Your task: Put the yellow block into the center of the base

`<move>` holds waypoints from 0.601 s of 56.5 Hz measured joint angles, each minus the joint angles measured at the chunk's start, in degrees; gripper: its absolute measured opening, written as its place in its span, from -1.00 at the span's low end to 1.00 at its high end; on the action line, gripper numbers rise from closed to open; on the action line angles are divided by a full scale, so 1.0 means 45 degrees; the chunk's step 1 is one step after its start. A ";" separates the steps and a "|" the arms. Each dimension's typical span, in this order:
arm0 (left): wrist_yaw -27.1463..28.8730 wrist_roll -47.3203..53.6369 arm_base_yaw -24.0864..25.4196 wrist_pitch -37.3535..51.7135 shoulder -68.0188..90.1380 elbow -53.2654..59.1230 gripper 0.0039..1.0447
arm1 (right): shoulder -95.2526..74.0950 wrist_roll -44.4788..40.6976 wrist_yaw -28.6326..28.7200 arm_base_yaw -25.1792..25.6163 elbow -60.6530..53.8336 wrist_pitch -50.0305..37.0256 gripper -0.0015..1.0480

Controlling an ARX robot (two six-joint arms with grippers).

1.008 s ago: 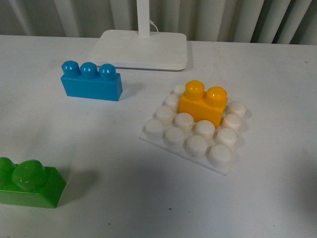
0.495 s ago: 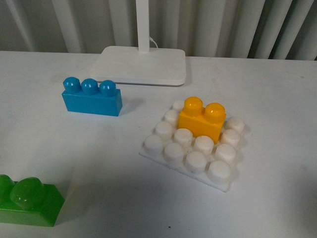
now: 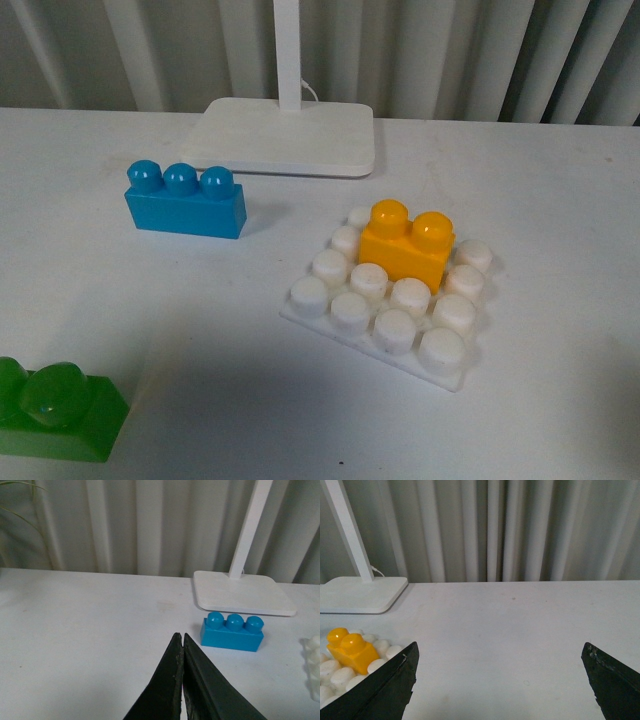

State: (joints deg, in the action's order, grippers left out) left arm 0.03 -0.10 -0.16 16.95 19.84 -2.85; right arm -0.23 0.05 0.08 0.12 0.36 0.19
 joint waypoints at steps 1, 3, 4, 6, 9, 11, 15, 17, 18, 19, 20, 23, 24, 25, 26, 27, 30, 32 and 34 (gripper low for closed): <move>-0.0005 0.0000 0.0000 -0.0063 -0.0083 0.0024 -0.93 | 0.0000 0.0000 0.0005 0.0000 0.0000 0.0000 0.83; -0.0005 0.0000 0.0000 -0.0180 -0.0238 0.0073 -0.93 | 0.0000 0.0005 0.0005 0.0000 0.0000 0.0000 0.83; -0.0005 0.0000 0.0000 -0.0243 -0.0325 0.0102 -0.93 | 0.0000 0.0005 0.0005 0.0000 0.0000 0.0000 0.83; 0.0000 0.0000 0.0005 -0.0364 -0.0491 0.0155 -0.93 | 0.0000 0.0005 0.0005 0.0000 0.0000 0.0000 0.83; -0.0005 0.0000 0.0005 -0.0408 -0.0670 0.0253 -0.93 | 0.0000 0.0005 -0.0005 0.0000 0.0000 0.0000 0.83; 0.0000 0.0000 0.0005 -0.0262 -0.0782 0.0403 -0.93 | 0.0000 0.0005 -0.0005 0.0000 0.0000 0.0000 0.83; 0.0015 0.0000 0.0005 -0.0403 -0.1049 0.0486 -0.93 | 0.0000 0.0005 -0.0005 0.0000 0.0000 0.0000 0.83; -0.0005 0.0000 0.0005 -0.0549 -0.1234 0.0486 -0.93 | 0.0000 0.0000 0.0000 0.0000 0.0000 0.0000 0.83; -0.0010 0.0000 0.0005 -0.0578 -0.1277 0.0486 -0.93 | 0.0000 0.0005 0.0005 0.0000 0.0000 0.0000 0.83; -0.0005 0.0000 0.0005 -0.0641 -0.1360 0.0486 -0.93 | 0.0000 0.0005 0.0000 0.0000 0.0000 0.0000 0.83; -0.0005 0.0000 0.0005 -0.0714 -0.1428 0.0486 -0.93 | 0.0000 0.0000 0.0000 0.0000 0.0000 0.0000 0.83; -0.0005 0.0000 0.0005 -0.0913 -0.1613 0.0486 -0.93 | 0.0000 0.0005 0.0000 0.0000 0.0000 0.0000 0.83; -0.0010 0.0000 0.0005 -0.0976 -0.1676 0.0486 -0.93 | 0.0000 0.0000 0.0000 0.0000 0.0000 0.0000 0.83; -0.0010 0.0000 0.0005 -0.1073 -0.1768 0.0486 -0.93 | 0.0000 0.0005 -0.0005 0.0000 0.0000 0.0000 0.83; -0.0010 0.0000 0.0005 -0.1127 -0.1831 0.0486 -0.93 | 0.0000 0.0005 -0.0005 0.0000 0.0000 0.0000 0.83; -0.0010 0.0000 0.0005 -0.1205 -0.1889 0.0486 -0.93 | 0.0000 0.0005 -0.0005 0.0000 0.0000 0.0000 0.83; -0.0010 0.0000 0.0005 -0.1350 -0.2040 0.0486 -0.93 | 0.0000 0.0005 0.0000 0.0000 0.0000 0.0000 0.83; -0.0010 0.0000 0.0005 -0.1467 -0.2157 0.0486 -0.93 | 0.0000 0.0005 0.0000 0.0000 0.0000 0.0000 0.83; -0.0005 0.0000 0.0005 -0.1647 -0.2336 0.0481 -0.93 | 0.0000 0.0005 0.0000 0.0000 0.0000 0.0000 0.83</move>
State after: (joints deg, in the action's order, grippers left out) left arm 0.01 -0.10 -0.14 9.54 9.32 -0.69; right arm -0.23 0.08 0.08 0.12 0.36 0.19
